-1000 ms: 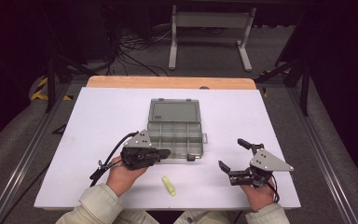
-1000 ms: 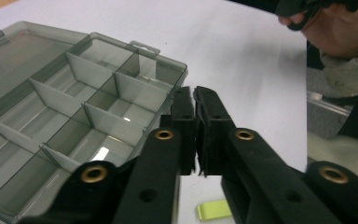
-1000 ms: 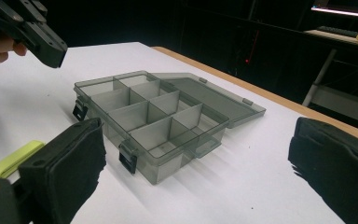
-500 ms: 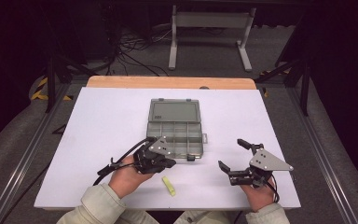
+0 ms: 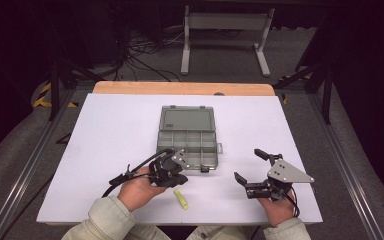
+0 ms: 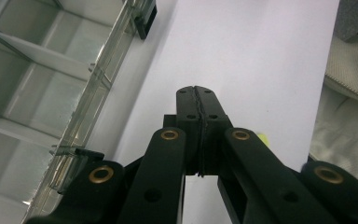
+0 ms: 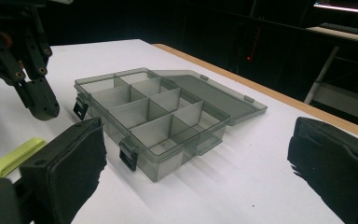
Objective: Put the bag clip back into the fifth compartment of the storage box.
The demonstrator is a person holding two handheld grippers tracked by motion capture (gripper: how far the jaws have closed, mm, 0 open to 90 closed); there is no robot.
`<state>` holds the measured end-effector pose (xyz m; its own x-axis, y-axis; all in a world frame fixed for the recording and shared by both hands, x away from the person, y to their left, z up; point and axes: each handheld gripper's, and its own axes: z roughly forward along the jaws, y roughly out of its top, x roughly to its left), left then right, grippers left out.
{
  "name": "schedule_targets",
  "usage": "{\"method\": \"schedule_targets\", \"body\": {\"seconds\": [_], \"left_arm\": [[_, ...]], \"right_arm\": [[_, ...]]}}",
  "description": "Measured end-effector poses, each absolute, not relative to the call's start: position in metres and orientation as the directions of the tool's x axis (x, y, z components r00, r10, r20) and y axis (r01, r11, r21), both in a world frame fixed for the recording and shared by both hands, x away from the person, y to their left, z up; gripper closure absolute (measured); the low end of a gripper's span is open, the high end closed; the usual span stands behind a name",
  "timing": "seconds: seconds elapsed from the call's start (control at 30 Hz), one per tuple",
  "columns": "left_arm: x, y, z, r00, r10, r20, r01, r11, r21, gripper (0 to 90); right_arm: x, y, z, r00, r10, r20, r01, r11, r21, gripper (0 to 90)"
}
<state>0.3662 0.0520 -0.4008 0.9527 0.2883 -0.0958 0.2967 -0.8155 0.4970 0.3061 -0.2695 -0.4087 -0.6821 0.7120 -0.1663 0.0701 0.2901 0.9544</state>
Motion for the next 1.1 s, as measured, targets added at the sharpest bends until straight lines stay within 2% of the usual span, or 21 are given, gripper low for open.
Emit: {"method": "schedule_targets", "body": {"seconds": [0.4,1.1], "left_arm": [[0.374,0.052,-0.417,0.939,0.313,-0.144,0.343,-0.805,0.485,89.8],[0.374,0.053,-0.43,0.939,0.301,-0.165,0.343,-0.843,0.415,89.8]], "right_arm": [[0.306,-0.27,-0.408,-0.684,0.711,-0.166,0.069,0.289,0.955,4.2],[0.306,-0.27,-0.408,-0.689,0.706,-0.161,0.069,0.286,0.956,4.3]]}}
